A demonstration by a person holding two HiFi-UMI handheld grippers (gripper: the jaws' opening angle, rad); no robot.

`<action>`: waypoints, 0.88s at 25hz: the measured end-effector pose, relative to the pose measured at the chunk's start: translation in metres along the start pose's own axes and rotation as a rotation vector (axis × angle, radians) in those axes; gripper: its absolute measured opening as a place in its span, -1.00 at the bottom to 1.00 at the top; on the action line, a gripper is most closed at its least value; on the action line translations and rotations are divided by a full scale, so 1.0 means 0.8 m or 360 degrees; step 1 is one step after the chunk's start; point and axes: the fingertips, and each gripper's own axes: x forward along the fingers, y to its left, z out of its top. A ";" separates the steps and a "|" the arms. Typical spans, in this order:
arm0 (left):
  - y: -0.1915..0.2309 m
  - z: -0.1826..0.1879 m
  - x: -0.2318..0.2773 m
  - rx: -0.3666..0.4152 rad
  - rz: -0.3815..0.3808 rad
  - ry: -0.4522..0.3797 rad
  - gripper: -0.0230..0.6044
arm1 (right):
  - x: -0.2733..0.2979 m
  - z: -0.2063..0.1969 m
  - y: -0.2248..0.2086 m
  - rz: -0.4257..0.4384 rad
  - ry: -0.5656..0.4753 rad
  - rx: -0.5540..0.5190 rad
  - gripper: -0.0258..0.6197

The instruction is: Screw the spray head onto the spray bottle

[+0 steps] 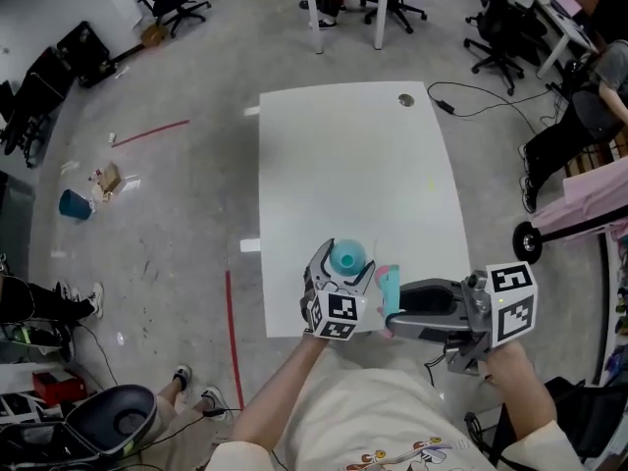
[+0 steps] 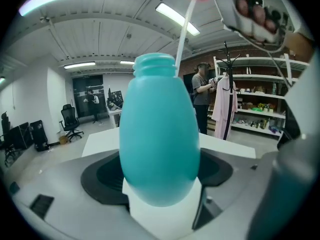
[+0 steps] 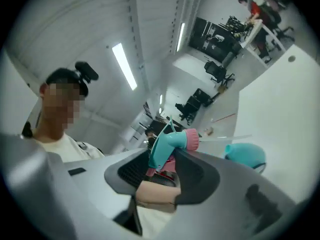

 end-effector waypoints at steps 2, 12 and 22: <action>0.004 0.011 0.007 0.0004 0.0013 -0.0015 0.39 | 0.007 0.010 0.031 0.0133 -0.0072 0.0069 -0.40; 0.017 0.053 -0.031 0.0319 0.0080 -0.0193 0.39 | 0.043 -0.004 0.049 0.0139 -0.0054 0.0139 -0.40; -0.006 0.087 -0.077 0.0546 0.0022 -0.0183 0.39 | 0.044 -0.023 -0.008 -0.0023 -0.0014 0.0324 -0.40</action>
